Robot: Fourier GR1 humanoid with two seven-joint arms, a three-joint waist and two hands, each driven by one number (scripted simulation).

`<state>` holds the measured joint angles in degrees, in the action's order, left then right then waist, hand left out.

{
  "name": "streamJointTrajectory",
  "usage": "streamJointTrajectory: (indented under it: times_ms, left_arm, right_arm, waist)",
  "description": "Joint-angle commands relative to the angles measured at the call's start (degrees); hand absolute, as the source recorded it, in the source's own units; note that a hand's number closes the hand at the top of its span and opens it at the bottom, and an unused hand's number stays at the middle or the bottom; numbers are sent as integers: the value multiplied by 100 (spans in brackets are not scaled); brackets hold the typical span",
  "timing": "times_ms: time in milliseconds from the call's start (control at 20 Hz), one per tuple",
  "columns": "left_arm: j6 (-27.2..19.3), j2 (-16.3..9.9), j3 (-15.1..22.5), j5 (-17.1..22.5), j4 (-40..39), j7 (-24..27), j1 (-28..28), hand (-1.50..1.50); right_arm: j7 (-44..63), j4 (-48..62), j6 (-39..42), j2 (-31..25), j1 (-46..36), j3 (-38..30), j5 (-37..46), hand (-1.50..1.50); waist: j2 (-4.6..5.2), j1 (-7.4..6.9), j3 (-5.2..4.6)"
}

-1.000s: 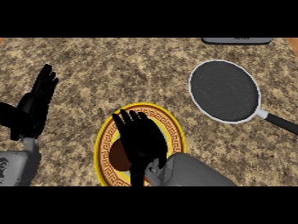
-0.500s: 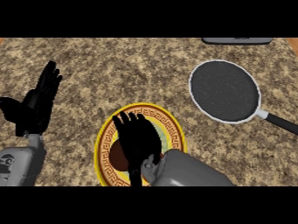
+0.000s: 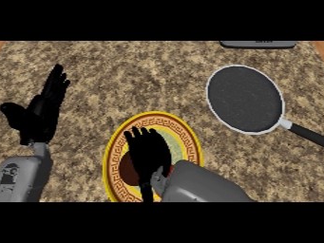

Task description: Pick the cupcake from the plate and place it in the pan

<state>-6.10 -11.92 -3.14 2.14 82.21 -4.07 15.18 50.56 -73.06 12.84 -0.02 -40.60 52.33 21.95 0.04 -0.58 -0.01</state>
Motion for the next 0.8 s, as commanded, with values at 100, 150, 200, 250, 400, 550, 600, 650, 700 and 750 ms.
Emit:
streamJointTrajectory:
  times_ms: [100, 150, 200, 250, 400, 550, 600, 650, 700, 750]
  left_arm:
    - [212, -143, -236, 116, -211, 132, 37, 0]
    - [58, 2, -19, -29, 255, -34, -256, 0]
    - [71, 5, -89, -26, 117, 102, -207, 0]
    - [-1, 129, 47, -133, 37, 33, -46, 0]
    - [101, 96, 72, -126, 402, -9, -411, 0]
    - [77, 24, -169, -94, -65, 62, 43, 0]
    - [124, 38, 13, -153, 156, -69, -28, 0]
    - [225, 58, -26, -13, 115, -28, -86, 0]
    - [189, 75, 33, -99, 47, 2, 7, 0]
    - [244, -45, -106, -9, 23, -46, 102, 0]
  right_arm:
    - [-906, 282, 151, 2, -155, -31, -323, 150]
    - [-1408, 758, -215, 2, -18, 279, 110, 150]
    - [-1133, 477, 84, 2, -211, 147, 30, 150]
    - [-800, 287, -124, 2, -243, 460, -125, 150]
    - [-1234, 871, -538, 1, -375, 586, -203, 150]
    - [-497, 658, -783, 1, -359, 618, -372, 150]
    - [-65, 728, -954, 1, -327, 518, -389, 150]
    - [204, 944, -940, 1, -722, 73, -544, 150]
    - [693, 985, -1203, 1, -697, 110, -613, 150]
    - [1082, 1032, -1297, 2, -813, -105, -645, 150]
  waist:
    - [10, 3, 0]
    - [6, -33, 2]
    - [0, -4, 1]
    - [1, -12, 0]
    - [6, -67, 1]
    - [12, -58, -1]
    - [9, -95, -1]
    - [20, -160, -4]
    - [31, -221, -7]
    - [23, -209, -10]
